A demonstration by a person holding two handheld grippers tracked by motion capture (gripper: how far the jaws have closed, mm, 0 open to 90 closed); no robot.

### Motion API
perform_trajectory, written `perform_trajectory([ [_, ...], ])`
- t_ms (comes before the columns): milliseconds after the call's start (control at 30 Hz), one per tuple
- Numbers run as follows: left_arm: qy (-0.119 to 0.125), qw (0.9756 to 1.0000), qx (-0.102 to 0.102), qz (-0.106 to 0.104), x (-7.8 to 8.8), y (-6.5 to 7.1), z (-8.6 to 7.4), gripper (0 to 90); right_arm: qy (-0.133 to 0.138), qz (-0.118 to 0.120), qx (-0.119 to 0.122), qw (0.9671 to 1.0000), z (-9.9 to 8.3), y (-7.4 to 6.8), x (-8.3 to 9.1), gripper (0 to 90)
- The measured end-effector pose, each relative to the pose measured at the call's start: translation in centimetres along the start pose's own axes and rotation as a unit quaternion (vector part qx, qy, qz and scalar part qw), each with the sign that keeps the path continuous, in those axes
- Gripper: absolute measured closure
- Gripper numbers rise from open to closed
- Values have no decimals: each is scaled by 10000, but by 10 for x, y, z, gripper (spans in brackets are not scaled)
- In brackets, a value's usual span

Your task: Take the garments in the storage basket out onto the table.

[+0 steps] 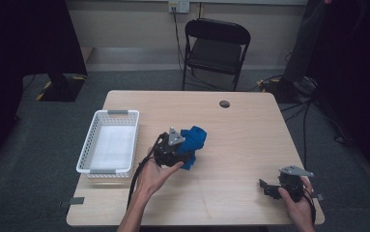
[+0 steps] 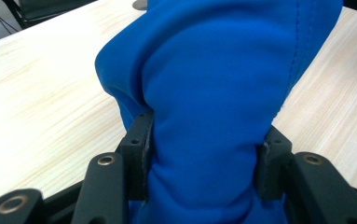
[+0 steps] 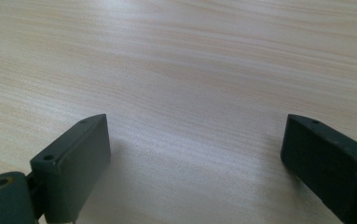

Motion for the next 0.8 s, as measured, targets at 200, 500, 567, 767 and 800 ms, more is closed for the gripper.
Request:
perform_trajectory([
  [200,-31,9999,64,-87,-8,2,-1,505,0,0,0,10000,0,0,0,72],
  [500,-198,9996,40,-190,-22,6,-7,505,0,0,0,10000,0,0,0,72],
  [567,-243,9995,15,-177,-25,6,-9,505,0,-1,-1,10000,0,0,0,72],
  [767,-428,9988,-75,-212,-35,8,-16,504,-1,1,-4,10000,0,0,0,72],
  [800,-470,9986,-65,-219,-37,8,-17,504,-1,0,-3,10000,0,0,0,72],
])
Point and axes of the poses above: each handheld gripper's, and its own axes: x roughly backward along the jaws, z roughly out of its top, y roughly to its right, the point moved 7 cm from there along -x, roughly forward along the jaws, and after that the axes turned 5 degrees about -y, right-handed, at the moved point
